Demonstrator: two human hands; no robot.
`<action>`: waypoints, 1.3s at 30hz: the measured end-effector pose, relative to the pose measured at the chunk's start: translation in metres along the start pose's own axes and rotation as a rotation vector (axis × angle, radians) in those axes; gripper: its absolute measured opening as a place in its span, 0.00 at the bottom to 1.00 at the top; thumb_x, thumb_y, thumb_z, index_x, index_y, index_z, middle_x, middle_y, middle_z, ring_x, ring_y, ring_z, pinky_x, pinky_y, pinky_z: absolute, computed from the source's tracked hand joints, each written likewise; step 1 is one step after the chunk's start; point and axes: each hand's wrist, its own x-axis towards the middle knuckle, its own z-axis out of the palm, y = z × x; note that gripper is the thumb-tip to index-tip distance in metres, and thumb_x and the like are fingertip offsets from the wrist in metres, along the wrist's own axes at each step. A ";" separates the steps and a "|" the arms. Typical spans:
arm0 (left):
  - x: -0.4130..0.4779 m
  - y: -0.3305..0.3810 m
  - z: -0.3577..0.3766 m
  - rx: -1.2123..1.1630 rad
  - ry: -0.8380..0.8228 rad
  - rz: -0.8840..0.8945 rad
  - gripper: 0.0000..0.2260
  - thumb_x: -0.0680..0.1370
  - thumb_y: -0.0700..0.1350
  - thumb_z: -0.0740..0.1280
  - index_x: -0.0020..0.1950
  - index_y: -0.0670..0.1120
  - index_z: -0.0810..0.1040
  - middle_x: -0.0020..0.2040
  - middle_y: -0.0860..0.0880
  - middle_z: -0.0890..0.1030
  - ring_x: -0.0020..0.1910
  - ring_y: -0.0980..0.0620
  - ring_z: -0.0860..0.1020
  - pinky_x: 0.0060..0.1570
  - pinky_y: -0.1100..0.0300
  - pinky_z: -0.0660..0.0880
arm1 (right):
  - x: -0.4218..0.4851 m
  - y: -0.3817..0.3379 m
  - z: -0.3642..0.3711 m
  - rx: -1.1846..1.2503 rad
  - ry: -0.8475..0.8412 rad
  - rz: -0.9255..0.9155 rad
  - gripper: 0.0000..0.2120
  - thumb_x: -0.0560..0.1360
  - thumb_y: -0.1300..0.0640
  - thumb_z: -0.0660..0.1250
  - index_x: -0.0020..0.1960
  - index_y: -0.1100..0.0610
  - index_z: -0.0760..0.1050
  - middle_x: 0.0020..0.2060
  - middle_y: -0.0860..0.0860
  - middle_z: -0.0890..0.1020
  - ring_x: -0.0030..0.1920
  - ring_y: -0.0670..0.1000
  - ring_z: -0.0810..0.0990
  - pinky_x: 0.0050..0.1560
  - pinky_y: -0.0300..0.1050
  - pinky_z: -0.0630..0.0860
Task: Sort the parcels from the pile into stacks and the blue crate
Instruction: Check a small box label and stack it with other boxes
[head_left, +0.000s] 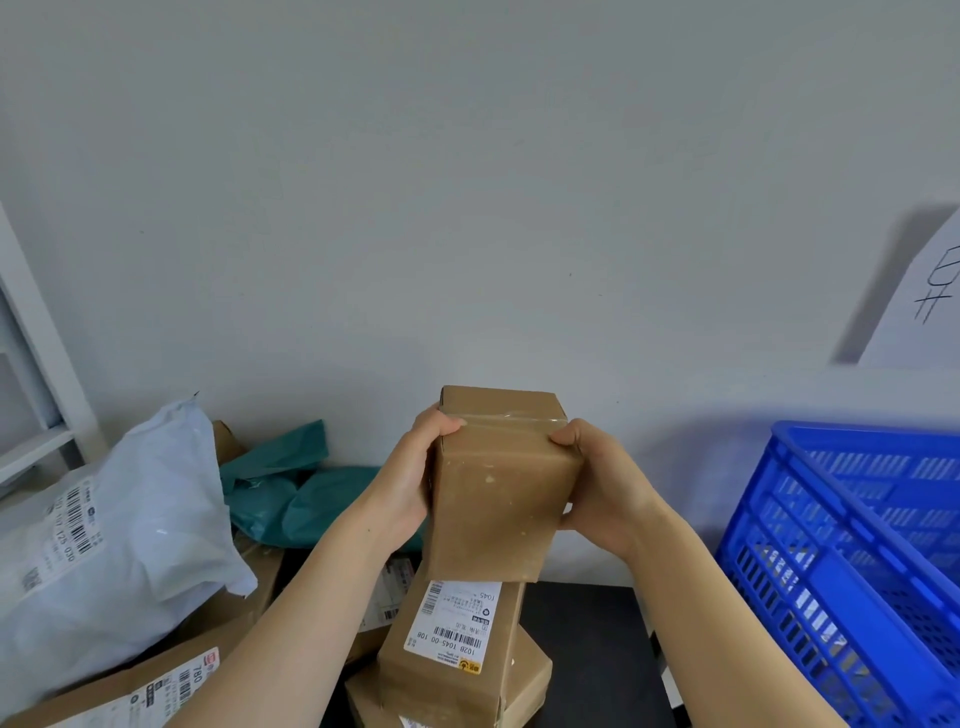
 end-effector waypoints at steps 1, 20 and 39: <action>0.001 0.000 0.000 -0.014 0.011 -0.012 0.11 0.78 0.46 0.62 0.59 0.47 0.76 0.50 0.46 0.80 0.47 0.50 0.78 0.43 0.56 0.74 | 0.001 -0.002 0.002 -0.014 0.013 0.010 0.18 0.72 0.52 0.64 0.61 0.53 0.76 0.54 0.55 0.75 0.50 0.55 0.73 0.50 0.55 0.76; 0.007 -0.012 0.003 -0.026 0.145 -0.059 0.13 0.76 0.47 0.66 0.59 0.46 0.72 0.45 0.46 0.78 0.41 0.50 0.78 0.36 0.58 0.72 | 0.008 0.006 0.019 -0.072 0.121 0.094 0.15 0.72 0.50 0.68 0.58 0.54 0.77 0.56 0.55 0.80 0.53 0.54 0.78 0.51 0.51 0.75; 0.009 -0.008 -0.006 0.018 0.166 -0.090 0.10 0.76 0.45 0.65 0.56 0.43 0.73 0.44 0.45 0.77 0.41 0.50 0.76 0.38 0.57 0.73 | 0.015 -0.003 0.025 -0.224 0.134 0.114 0.09 0.74 0.53 0.65 0.54 0.52 0.74 0.51 0.51 0.78 0.50 0.52 0.76 0.63 0.58 0.73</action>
